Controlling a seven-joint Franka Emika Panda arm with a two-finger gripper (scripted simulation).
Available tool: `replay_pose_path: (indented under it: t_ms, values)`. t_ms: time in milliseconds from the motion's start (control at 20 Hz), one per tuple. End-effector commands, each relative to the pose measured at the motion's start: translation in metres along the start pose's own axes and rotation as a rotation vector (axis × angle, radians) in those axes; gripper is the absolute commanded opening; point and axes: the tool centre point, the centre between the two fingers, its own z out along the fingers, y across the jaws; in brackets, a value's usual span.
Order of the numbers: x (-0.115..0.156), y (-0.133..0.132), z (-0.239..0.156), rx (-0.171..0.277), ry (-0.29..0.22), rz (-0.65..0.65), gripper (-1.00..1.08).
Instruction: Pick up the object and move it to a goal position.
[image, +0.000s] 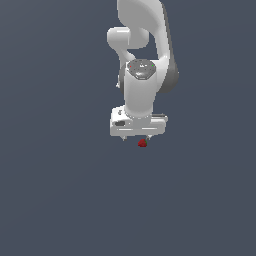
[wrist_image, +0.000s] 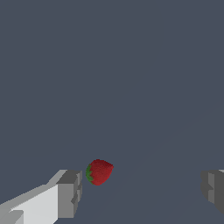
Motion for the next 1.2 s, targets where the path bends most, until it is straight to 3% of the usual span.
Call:
replay_pose_path:
  t_ms: [0,500,1150]
  values:
    - [0.000,0.000,0.000,0.000,0.000,0.000,1.00]
    - [-0.005,0.025,0.006,-0.003,-0.030,0.012,1.00]
    - [-0.009,0.019,0.015,-0.007,-0.030,-0.088,1.00]
